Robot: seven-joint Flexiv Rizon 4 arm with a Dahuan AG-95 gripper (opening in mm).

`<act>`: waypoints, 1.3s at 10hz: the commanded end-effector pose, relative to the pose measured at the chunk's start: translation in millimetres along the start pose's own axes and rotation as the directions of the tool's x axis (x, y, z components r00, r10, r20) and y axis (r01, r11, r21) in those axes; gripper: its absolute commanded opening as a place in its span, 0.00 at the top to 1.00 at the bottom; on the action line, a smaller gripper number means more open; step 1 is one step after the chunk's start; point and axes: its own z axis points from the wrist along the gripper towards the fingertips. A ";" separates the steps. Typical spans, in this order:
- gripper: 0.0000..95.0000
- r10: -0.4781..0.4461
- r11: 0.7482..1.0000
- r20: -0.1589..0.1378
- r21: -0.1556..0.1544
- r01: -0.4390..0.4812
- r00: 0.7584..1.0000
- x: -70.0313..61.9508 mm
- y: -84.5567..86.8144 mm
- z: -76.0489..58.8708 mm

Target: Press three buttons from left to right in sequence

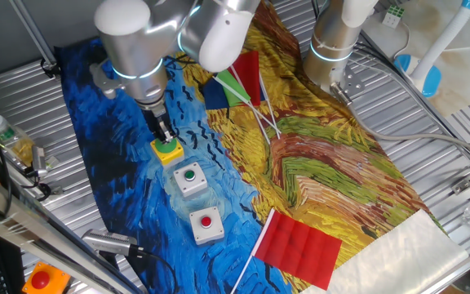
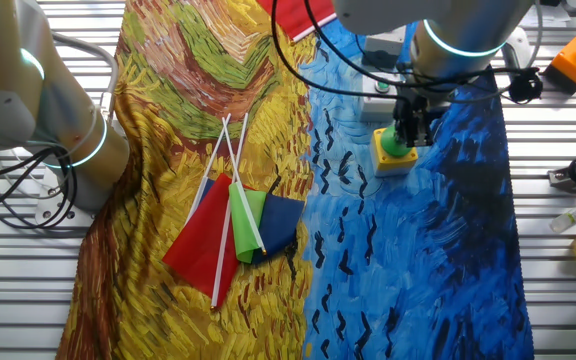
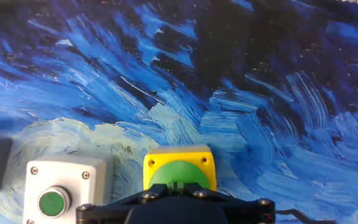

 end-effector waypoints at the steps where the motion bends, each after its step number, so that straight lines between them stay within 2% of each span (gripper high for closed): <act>1: 1.00 0.000 1.000 0.000 0.003 0.000 1.000 3.6 2.3 -10.0; 3: 1.00 -0.009 1.000 -0.001 0.004 0.009 1.000 8.4 3.4 -23.1; 6: 1.00 -0.011 1.000 0.001 -0.015 0.011 1.000 11.7 4.9 -30.8; 8: 1.00 0.032 0.999 -0.012 -0.035 -0.032 0.999 12.0 13.9 -43.9; 10: 1.00 0.053 0.998 -0.024 -0.036 -0.053 0.998 8.3 26.2 -55.1; 13: 1.00 0.082 0.996 -0.009 -0.027 -0.082 0.997 7.6 42.8 -50.0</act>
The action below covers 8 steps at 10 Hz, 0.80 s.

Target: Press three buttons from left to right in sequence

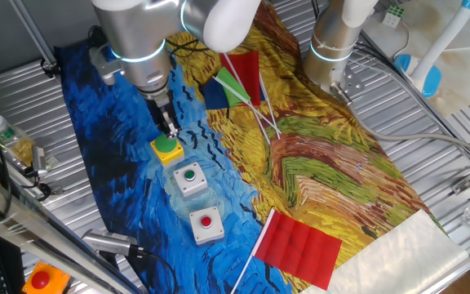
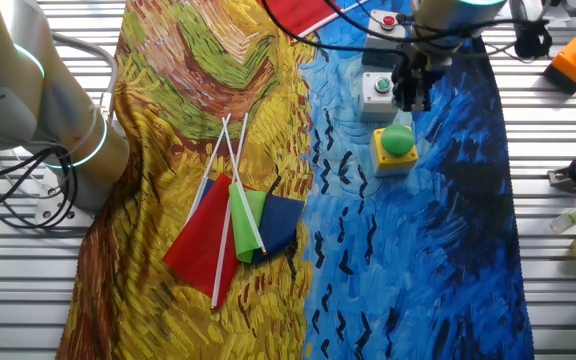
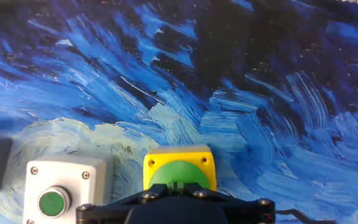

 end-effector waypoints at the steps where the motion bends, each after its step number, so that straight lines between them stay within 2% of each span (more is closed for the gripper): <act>1: 1.00 0.018 1.000 0.013 0.004 -0.018 1.000 3.1 9.5 5.8; 8: 1.00 0.063 0.998 -0.004 0.003 -0.063 0.998 -10.0 44.5 -3.7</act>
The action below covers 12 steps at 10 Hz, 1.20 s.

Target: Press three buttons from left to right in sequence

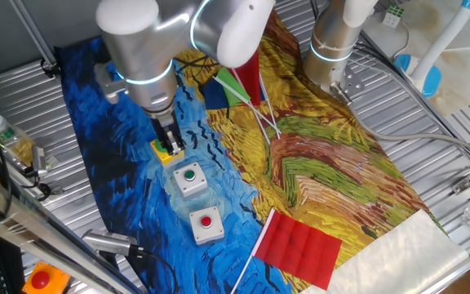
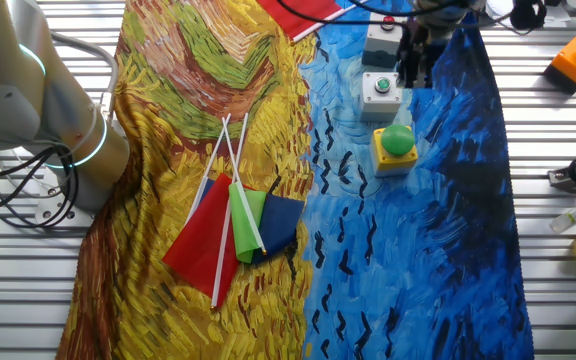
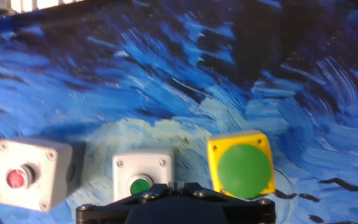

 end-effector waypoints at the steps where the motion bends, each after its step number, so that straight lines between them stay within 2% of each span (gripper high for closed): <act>1: 1.00 -0.013 1.000 -0.005 0.006 0.013 1.000 -1.0 0.2 0.9; 8: 1.00 -0.003 1.000 -0.008 0.012 0.003 1.000 -1.0 0.3 1.3; 11: 1.00 -0.017 0.999 -0.005 0.046 0.017 1.000 -1.0 0.3 1.3; 12: 1.00 -0.030 0.997 -0.005 0.068 0.030 1.000 -1.0 0.3 1.3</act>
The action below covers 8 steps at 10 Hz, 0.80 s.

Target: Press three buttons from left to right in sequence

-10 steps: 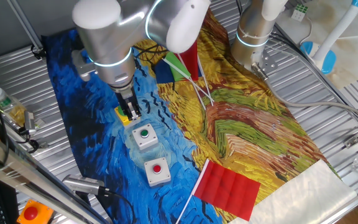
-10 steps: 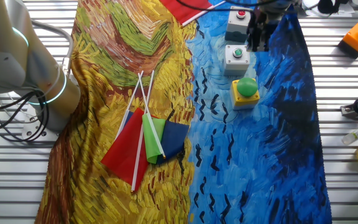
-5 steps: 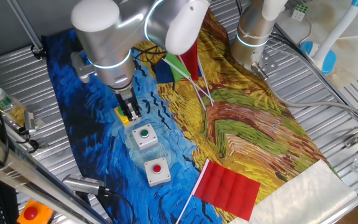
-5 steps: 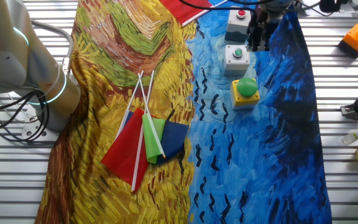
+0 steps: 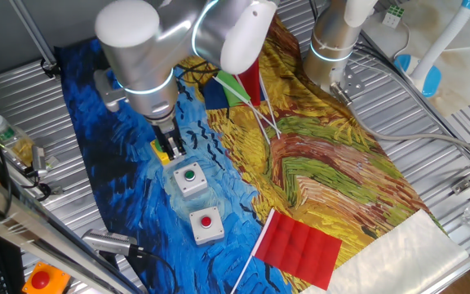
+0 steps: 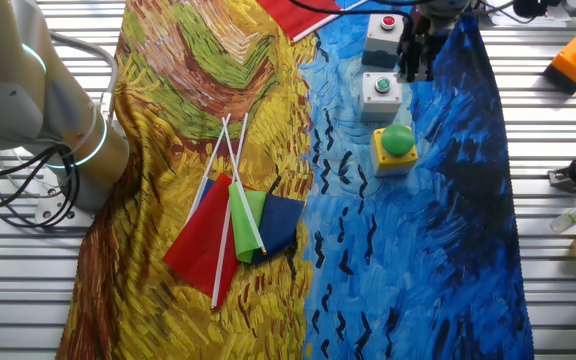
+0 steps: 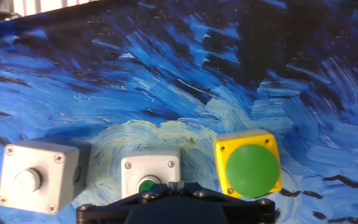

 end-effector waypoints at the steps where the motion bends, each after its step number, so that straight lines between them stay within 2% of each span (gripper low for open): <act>1: 1.00 -0.032 0.999 -0.003 0.041 0.033 0.999 0.5 -0.5 -0.1; 3: 1.00 -0.080 0.995 -0.016 0.059 0.081 0.997 0.5 -0.5 -0.1; 4: 1.00 -0.112 0.992 -0.010 0.058 0.113 0.994 0.5 -0.5 -0.1; 5: 1.00 -0.172 0.982 -0.008 0.075 0.172 0.985 0.5 -0.5 -0.1; 8: 1.00 -0.167 0.984 -0.011 0.063 0.168 0.986 0.5 -0.5 -0.1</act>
